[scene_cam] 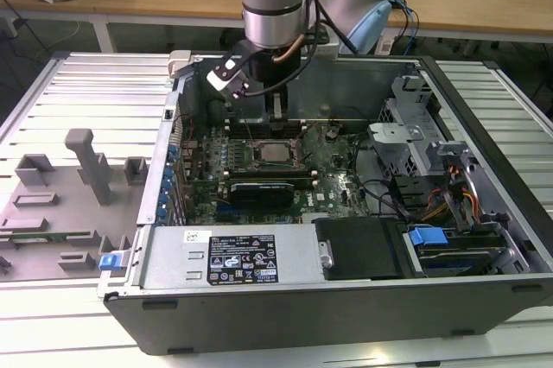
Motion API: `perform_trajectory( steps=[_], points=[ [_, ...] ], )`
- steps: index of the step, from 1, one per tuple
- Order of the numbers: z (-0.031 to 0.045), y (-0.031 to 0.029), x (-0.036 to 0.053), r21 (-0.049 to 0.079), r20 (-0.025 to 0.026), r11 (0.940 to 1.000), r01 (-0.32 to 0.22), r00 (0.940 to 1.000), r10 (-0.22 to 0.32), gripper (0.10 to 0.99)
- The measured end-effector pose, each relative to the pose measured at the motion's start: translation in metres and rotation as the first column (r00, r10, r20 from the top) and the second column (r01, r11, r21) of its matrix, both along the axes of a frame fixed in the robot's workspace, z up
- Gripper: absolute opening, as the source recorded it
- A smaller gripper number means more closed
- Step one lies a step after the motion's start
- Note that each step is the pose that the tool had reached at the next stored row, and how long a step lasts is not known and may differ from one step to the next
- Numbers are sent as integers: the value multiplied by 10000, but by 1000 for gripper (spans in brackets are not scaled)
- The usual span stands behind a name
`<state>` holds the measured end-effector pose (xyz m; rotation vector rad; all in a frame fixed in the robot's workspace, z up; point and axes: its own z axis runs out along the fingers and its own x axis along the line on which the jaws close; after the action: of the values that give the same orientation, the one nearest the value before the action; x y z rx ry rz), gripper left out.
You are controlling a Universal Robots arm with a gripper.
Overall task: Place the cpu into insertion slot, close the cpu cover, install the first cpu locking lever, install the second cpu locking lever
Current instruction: 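Place the cpu into insertion slot, then close the cpu cover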
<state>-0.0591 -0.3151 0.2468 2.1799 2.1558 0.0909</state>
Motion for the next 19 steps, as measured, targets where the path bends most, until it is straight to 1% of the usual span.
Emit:
perform_trajectory(
  steps=[3,5,8,10,19],
  points=[
    [121,0,0,0,0,10000,0,10000,0,106],
    [169,0,0,0,0,10000,0,10000,0,106],
    [176,0,0,2,1,10000,0,10000,0,106],
    [177,-2,18,1,-135,10000,-1,9999,1,106],
    [176,-1,19,1,-170,10000,0,9999,0,106]
  ],
)
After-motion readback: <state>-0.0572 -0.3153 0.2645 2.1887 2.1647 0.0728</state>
